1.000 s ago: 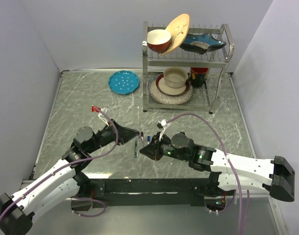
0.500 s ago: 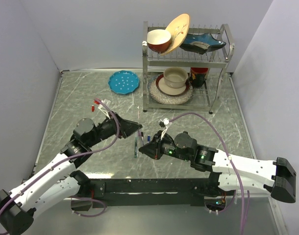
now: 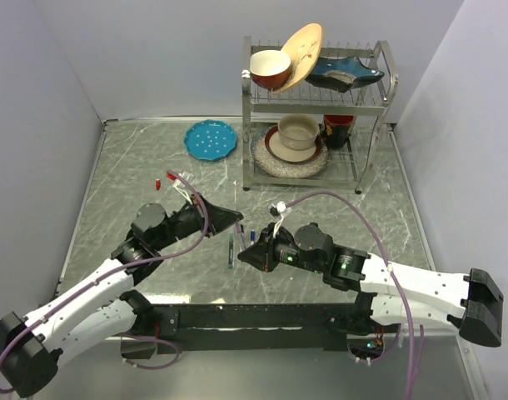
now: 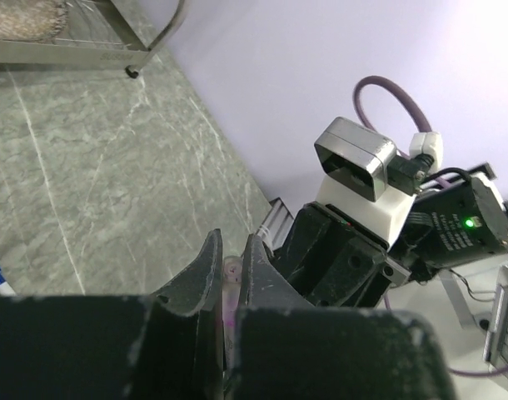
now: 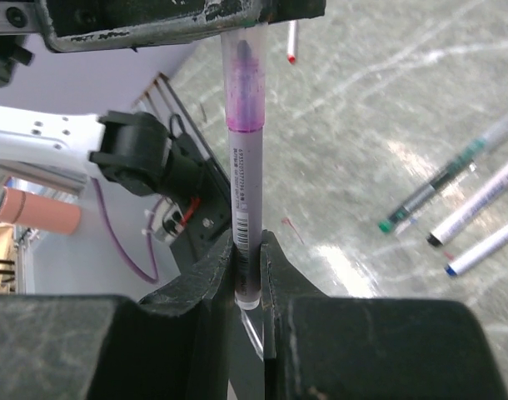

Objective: Insert the pens into the pen caps

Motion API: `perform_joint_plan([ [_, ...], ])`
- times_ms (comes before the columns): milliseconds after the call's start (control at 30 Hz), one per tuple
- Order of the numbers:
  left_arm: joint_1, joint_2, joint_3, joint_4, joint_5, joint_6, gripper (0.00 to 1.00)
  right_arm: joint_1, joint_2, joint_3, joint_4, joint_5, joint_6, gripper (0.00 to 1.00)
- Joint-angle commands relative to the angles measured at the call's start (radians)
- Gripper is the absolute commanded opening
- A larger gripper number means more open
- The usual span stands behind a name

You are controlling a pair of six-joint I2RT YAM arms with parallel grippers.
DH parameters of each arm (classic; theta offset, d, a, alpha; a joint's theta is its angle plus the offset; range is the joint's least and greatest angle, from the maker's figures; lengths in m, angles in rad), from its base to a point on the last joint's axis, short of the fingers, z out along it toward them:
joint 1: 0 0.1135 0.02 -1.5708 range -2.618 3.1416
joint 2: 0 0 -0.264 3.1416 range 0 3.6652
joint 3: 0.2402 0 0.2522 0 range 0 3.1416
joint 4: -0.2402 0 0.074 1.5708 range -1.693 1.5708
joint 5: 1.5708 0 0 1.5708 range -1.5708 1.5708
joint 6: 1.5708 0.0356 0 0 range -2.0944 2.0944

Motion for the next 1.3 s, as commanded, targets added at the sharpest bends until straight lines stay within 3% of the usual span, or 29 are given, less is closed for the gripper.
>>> perform_joint_plan([
  [0, -0.065, 0.052, -0.028, -0.014, 0.063, -0.021, 0.01, -0.074, 0.024, 0.146, 0.067, 0.053, -0.022, 0.0],
  [500, -0.209, 0.207, -0.175, 0.131, -0.033, -0.125, 0.01, -0.209, 0.126, 0.375, 0.018, 0.145, -0.131, 0.0],
  [733, -0.309, 0.305, -0.152, 0.104, -0.105, -0.145, 0.01, -0.233, 0.214, 0.456, 0.001, 0.18, -0.178, 0.0],
  [967, -0.347, 0.302, -0.22, 0.173, -0.153, -0.208, 0.01, -0.273, 0.268, 0.512, 0.004, 0.111, -0.191, 0.0],
  [1133, -0.346, 0.149, -0.088, -0.097, -0.324, -0.102, 0.01, -0.272, 0.263, 0.4, 0.025, -0.014, -0.124, 0.0],
  [1267, -0.303, 0.143, 0.094, -0.301, -0.38, -0.024, 0.01, -0.246, 0.18, 0.216, 0.053, -0.074, -0.07, 0.04],
])
